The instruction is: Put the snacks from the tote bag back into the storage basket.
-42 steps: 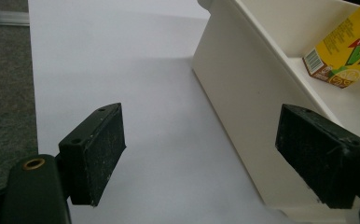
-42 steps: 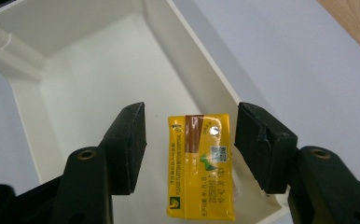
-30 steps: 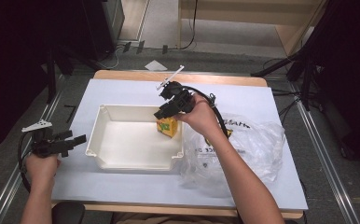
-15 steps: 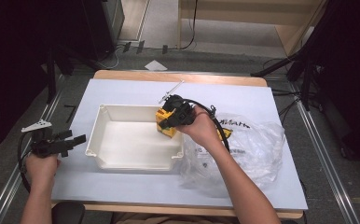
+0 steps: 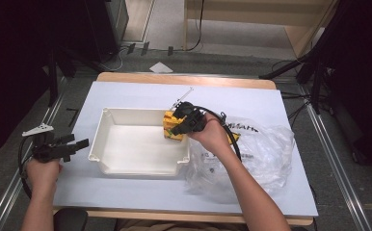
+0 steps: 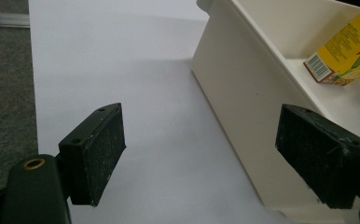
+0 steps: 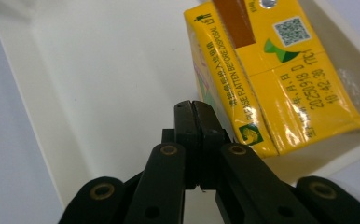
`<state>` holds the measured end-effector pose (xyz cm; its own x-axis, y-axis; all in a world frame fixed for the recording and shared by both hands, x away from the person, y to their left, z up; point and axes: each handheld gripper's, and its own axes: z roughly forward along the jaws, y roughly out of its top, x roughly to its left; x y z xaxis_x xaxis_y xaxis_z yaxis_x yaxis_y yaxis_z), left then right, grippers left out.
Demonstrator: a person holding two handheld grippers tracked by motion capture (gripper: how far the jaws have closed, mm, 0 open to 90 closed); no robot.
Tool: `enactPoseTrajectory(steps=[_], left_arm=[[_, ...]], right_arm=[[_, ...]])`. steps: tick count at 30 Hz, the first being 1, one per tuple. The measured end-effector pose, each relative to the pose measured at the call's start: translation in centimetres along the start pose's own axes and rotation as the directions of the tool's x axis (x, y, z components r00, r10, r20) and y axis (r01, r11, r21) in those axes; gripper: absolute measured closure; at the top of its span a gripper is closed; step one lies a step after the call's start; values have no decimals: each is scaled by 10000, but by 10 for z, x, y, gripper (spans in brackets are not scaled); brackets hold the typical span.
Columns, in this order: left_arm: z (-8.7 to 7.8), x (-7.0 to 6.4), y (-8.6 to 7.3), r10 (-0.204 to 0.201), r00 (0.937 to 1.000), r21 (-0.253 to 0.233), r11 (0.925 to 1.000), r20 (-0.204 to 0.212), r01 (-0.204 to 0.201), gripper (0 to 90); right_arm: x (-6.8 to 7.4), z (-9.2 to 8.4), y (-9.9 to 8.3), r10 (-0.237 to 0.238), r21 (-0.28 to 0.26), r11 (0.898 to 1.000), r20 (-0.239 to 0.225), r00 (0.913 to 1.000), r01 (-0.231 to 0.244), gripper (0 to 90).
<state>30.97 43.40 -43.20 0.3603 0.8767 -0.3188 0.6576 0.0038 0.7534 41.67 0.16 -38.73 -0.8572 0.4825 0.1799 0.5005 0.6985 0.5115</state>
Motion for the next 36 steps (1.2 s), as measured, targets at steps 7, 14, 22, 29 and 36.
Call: enactPoseTrajectory(steps=[7,14,22,29,36], left_arm=[[0,0,0,9,10000,8,10000,-5,-9,168],[1,0,0,-22,10000,-28,10000,10,22,168],[1,0,0,-37,10000,-1,10000,13,37,168],[3,0,0,-32,10000,116,9999,10,32,168],[3,-1,0,14,10000,239,9997,-48,-13,168]], right_arm=[[-4,-2,-2,-7,-47,10000,28,10000,7,900],[-5,-2,-3,-51,-15,10000,87,9999,51,900],[-2,-5,-5,-287,-203,9994,-110,9995,285,851],[1,-20,-7,-211,-670,9976,-339,9992,188,687],[3,-39,-14,-210,-1032,9945,-329,9992,175,561]])
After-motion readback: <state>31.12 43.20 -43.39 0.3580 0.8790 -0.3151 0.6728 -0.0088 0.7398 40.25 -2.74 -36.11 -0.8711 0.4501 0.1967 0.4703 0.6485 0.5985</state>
